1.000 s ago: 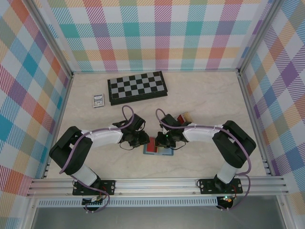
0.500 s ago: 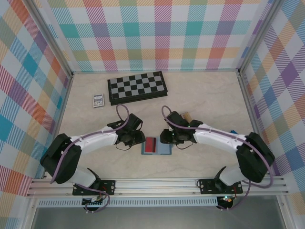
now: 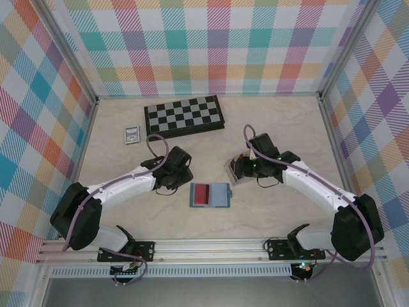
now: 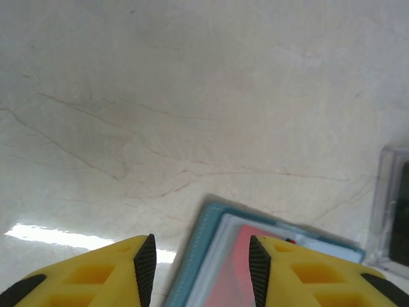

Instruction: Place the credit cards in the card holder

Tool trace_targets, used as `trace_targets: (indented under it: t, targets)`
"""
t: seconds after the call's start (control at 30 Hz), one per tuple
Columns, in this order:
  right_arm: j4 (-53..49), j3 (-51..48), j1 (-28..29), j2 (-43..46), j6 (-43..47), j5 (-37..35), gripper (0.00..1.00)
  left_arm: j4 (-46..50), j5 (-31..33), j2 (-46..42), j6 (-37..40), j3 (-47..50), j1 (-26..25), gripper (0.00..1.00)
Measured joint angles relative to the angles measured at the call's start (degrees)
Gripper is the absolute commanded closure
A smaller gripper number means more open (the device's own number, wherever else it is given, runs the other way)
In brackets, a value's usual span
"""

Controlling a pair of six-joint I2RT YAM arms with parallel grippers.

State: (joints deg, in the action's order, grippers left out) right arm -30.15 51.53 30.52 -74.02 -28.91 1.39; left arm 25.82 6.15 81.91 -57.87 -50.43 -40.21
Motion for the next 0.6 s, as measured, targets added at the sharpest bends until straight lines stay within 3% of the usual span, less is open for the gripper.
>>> trace_targets:
  t: [0.27,0.6]
  targets:
    - [-4.33,3.98,-5.38,-0.61,4.28,3.21,0.56,-0.87,0.57,8.66,-1.09,-10.99,-2.43,0.52]
    - [-10.25,10.40,-5.57,-5.64,9.07,3.58,0.60,-4.81,-2.27,14.69,-0.66,-14.12,-3.76,0.50]
